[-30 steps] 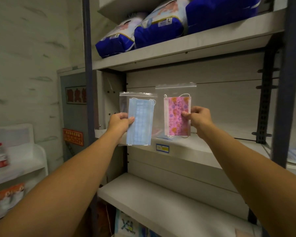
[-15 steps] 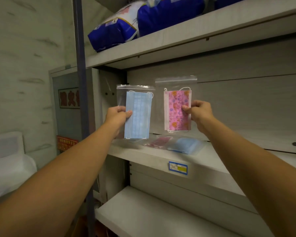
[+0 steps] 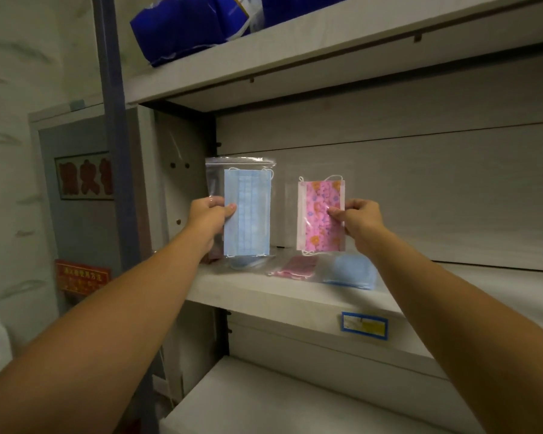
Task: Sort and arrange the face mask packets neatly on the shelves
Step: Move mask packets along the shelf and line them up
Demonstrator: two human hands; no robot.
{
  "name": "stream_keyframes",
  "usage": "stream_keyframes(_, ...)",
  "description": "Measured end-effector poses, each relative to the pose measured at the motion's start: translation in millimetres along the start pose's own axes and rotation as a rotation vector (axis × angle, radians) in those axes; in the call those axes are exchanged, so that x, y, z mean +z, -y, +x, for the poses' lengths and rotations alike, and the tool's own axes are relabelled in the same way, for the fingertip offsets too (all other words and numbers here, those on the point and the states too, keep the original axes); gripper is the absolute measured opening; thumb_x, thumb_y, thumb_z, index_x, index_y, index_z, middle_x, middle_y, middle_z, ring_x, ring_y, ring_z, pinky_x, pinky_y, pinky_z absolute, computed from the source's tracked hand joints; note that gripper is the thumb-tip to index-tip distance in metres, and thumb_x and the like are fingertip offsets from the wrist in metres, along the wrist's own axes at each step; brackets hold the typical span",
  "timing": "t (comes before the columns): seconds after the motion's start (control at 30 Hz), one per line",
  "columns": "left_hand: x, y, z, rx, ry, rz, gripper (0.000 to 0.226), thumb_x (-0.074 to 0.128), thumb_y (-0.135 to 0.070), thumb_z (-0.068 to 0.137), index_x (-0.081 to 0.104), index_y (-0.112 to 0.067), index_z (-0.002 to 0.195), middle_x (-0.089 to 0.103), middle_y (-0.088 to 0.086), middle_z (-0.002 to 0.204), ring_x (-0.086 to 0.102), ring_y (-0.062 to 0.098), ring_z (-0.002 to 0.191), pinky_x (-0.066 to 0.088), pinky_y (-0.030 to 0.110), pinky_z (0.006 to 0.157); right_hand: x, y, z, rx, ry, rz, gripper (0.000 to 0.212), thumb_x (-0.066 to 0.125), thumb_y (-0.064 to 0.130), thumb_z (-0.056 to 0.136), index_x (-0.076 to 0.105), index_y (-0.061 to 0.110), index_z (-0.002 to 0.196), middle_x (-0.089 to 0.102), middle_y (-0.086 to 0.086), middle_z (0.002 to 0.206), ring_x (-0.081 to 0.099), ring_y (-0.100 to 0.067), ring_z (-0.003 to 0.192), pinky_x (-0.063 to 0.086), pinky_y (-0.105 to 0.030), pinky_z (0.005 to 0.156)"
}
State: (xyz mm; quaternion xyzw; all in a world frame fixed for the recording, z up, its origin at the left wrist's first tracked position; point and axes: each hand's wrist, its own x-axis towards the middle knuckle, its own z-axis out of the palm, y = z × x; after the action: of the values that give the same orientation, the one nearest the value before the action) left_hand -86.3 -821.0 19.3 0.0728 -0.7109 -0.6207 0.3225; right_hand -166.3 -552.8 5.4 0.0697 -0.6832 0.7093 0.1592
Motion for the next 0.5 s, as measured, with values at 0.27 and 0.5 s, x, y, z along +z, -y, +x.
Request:
stream_keyframes(0.27, -2.6, 14.5, 49.7, -0.018, 0.065, -0.124, 0.012, 0.073, -0.009, 0.091, 0.063, -0.015, 0.095, 0.067, 0.006, 0.105, 0.066, 0.027, 0.099, 0.057, 0.041, 0.085, 36.8, -23.4, 5.1, 0.11, -0.019, -0.119, 0.024, 0.083, 0.001, 0.078, 0.064, 0.001, 0.092, 0.071, -0.018, 0.098, 0.071, -0.033, 0.09, 0.061, -0.046, 0.083)
stream_keyframes(0.5, -8.3, 35.5, 67.2, -0.047, 0.102, -0.157, 0.012, 0.074, -0.009, 0.09, 0.064, -0.015, 0.088, 0.068, 0.005, 0.101, 0.067, 0.028, 0.102, 0.057, 0.048, 0.095, 61.1, -46.0, 5.1, 0.174, 0.002, -0.458, 0.02, 0.083, 0.008, 0.08, 0.064, 0.001, 0.082, 0.071, -0.018, 0.085, 0.072, -0.032, 0.081, 0.061, -0.047, 0.081)
